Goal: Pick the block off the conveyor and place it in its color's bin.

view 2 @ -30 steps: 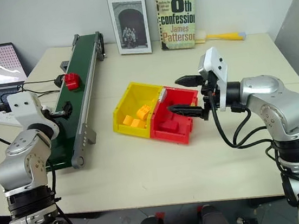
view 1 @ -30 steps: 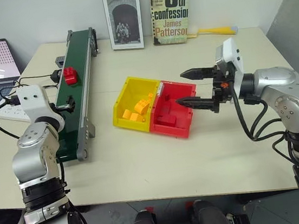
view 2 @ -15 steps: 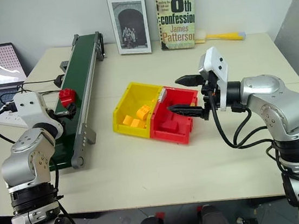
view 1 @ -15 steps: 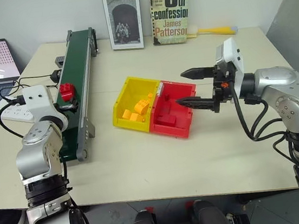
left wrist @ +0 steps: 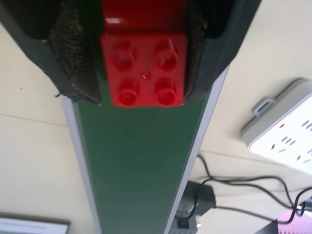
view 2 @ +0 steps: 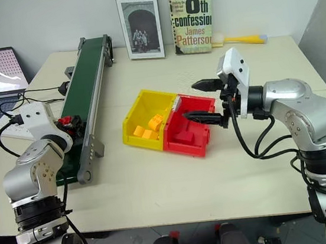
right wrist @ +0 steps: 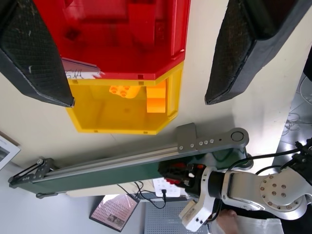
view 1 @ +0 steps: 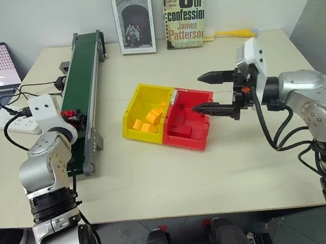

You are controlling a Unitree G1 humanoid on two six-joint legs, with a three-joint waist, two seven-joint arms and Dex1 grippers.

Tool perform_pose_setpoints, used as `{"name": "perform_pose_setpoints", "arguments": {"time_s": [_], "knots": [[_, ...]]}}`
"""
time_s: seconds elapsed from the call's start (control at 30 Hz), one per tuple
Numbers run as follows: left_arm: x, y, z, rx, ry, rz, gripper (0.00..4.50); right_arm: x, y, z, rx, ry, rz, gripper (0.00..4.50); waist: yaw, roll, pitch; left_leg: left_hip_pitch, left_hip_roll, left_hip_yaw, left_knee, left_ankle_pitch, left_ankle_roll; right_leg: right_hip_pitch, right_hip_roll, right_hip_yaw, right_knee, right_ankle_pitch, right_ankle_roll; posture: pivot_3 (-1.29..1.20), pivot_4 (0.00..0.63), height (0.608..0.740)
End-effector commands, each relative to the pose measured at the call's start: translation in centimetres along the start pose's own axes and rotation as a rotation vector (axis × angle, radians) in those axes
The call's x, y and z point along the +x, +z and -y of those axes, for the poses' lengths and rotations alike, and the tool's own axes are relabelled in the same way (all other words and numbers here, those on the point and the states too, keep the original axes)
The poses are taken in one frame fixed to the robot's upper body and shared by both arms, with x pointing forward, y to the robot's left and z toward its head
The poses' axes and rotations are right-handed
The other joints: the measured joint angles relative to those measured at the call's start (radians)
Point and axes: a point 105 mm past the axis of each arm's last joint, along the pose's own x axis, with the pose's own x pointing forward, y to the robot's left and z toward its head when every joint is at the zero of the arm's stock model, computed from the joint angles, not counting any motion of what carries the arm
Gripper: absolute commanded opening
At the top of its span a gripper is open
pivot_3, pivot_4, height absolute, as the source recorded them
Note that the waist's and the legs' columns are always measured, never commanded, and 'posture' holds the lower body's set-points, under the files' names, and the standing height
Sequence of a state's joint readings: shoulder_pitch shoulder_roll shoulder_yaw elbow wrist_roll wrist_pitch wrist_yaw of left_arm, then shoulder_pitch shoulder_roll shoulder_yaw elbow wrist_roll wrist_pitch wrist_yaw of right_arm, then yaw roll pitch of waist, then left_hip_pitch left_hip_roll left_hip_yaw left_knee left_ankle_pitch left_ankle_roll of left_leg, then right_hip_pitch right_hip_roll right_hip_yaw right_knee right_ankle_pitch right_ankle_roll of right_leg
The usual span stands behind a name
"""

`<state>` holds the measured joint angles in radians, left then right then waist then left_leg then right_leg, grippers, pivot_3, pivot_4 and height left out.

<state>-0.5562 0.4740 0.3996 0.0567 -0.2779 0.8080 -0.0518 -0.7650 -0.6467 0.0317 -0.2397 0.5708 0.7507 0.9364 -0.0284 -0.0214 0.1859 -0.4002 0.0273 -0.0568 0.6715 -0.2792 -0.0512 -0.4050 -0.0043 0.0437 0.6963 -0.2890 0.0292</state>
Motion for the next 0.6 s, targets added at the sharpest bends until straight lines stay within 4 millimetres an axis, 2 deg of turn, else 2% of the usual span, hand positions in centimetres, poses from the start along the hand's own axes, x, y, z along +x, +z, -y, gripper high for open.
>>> {"name": "perform_pose_setpoints", "arguments": {"time_s": [0.03, 0.13, 0.23, 0.3, 0.37, 0.43, 0.6], "knots": [[-0.6, 1.7, -0.1, -0.001, 0.007, 0.049, 1.64, -0.4, 1.4, 0.2, -0.052, -0.01, 0.028, 4.5, 0.0, 0.0, 0.0, 0.0, 0.0, 0.0, 0.0, 0.0, 0.0, 0.0, 0.0, 0.0, 0.0, 0.0, 0.0, 0.0, 0.15, 0.74], [-0.7, 2.2, 0.1, -0.005, 0.001, 0.064, 1.54, -0.3, 1.5, 0.3, -0.053, -0.012, 0.029, 4.5, 0.0, 0.0, 0.0, 0.0, 0.0, 0.0, 0.0, 0.0, 0.0, 0.0, 0.0, 0.0, 0.0, 0.0, 0.0, 0.0, 0.15, 0.74], [-0.9, 3.5, 1.1, 0.033, -0.036, 0.104, 1.54, -0.4, 1.5, 0.5, -0.056, -0.024, 0.026, 4.5, 0.0, 0.0, 0.0, 0.0, 0.0, 0.0, 0.0, 0.0, 0.0, 0.0, 0.0, 0.0, 0.0, 0.0, 0.0, 0.0, 0.15, 0.74], [-1.1, 5.0, 2.4, 0.048, -0.097, 0.144, 1.54, -0.7, 1.2, 0.9, -0.073, -0.058, -0.002, 4.5, 0.001, 0.0, 0.0, 0.0, 0.0, 0.0, 0.0, 0.0, 0.0, 0.0, 0.0, 0.0, 0.0, 0.0, 0.0, 0.0, 0.15, 0.74], [-1.6, 6.7, 4.7, 0.081, -0.219, 0.188, 1.54, -1.2, 0.6, 1.4, -0.093, -0.115, -0.049, 4.5, 0.006, 0.0, 0.0, -0.001, 0.0, -0.001, 0.0, 0.0, 0.0, 0.0, 0.0, -0.001, 0.0, 0.0, 0.0, 0.0, 0.15, 0.74], [-2.1, 7.6, 7.0, 0.142, -0.336, 0.209, 1.54, -1.6, 0.3, 1.8, -0.08, -0.166, -0.07, 4.5, 0.008, 0.0, 0.0, -0.001, 0.0, -0.001, 0.0, 0.001, -0.001, 0.0, 0.0, -0.001, 0.0, 0.0, 0.0, 0.0, 0.15, 0.74], [-4.2, 8.0, 14.3, 0.258, -0.715, 0.218, 1.54, -3.0, -0.4, 1.2, -0.056, -0.227, -0.118, 4.5, 0.007, 0.0, 0.0, -0.001, -0.001, 0.001, 0.0, 0.002, -0.004, 0.0, -0.001, 0.0, -0.001, 0.0, 0.0, 0.0, 0.15, 0.74]]}}
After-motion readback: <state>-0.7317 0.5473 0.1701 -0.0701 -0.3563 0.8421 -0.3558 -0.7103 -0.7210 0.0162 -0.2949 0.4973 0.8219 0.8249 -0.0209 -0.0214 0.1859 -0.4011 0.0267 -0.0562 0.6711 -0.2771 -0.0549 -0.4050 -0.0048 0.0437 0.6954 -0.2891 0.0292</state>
